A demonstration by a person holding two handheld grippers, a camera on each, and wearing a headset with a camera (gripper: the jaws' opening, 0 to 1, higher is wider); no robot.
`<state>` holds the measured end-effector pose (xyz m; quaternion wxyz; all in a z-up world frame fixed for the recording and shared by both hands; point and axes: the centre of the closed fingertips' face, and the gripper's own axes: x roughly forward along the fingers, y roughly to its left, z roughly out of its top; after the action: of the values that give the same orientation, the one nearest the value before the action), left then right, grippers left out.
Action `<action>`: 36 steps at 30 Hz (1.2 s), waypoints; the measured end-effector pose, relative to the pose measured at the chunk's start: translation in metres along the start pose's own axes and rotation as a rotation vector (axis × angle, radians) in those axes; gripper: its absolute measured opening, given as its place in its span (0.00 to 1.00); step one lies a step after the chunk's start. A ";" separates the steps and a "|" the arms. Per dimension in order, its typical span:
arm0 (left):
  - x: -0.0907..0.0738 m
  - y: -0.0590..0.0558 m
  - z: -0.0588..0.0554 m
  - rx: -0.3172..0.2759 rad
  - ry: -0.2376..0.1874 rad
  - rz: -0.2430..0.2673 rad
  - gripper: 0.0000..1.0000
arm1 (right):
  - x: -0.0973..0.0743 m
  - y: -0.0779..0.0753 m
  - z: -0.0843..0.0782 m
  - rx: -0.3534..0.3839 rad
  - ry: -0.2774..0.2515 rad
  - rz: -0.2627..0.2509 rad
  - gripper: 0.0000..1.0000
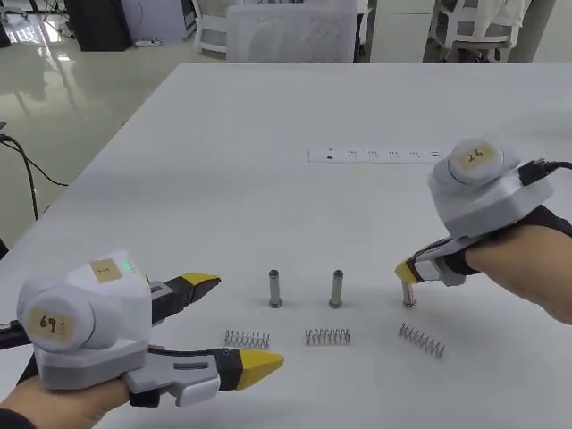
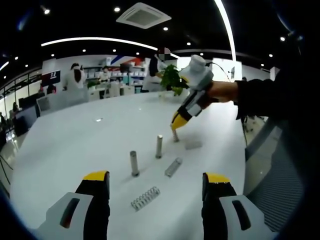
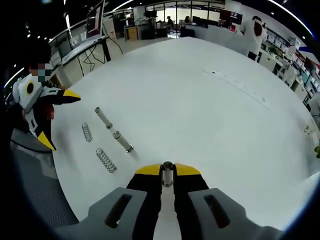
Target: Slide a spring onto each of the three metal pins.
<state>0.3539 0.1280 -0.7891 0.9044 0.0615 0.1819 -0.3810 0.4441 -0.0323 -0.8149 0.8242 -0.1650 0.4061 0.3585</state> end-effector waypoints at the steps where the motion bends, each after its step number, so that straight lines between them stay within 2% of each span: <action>1: 0.000 0.000 0.000 0.000 0.000 0.000 0.72 | 0.000 0.001 0.000 0.000 -0.003 0.002 0.05; 15: -0.001 -0.003 0.001 0.009 0.008 -0.001 0.71 | -0.002 0.001 -0.004 0.018 -0.005 0.013 0.05; 36: -0.003 -0.005 0.002 0.010 0.006 -0.003 0.71 | -0.005 0.008 -0.009 -0.006 0.004 0.018 0.07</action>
<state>0.3492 0.1256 -0.7863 0.9029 0.0667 0.1827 -0.3833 0.4313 -0.0343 -0.8166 0.8196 -0.1645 0.4084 0.3666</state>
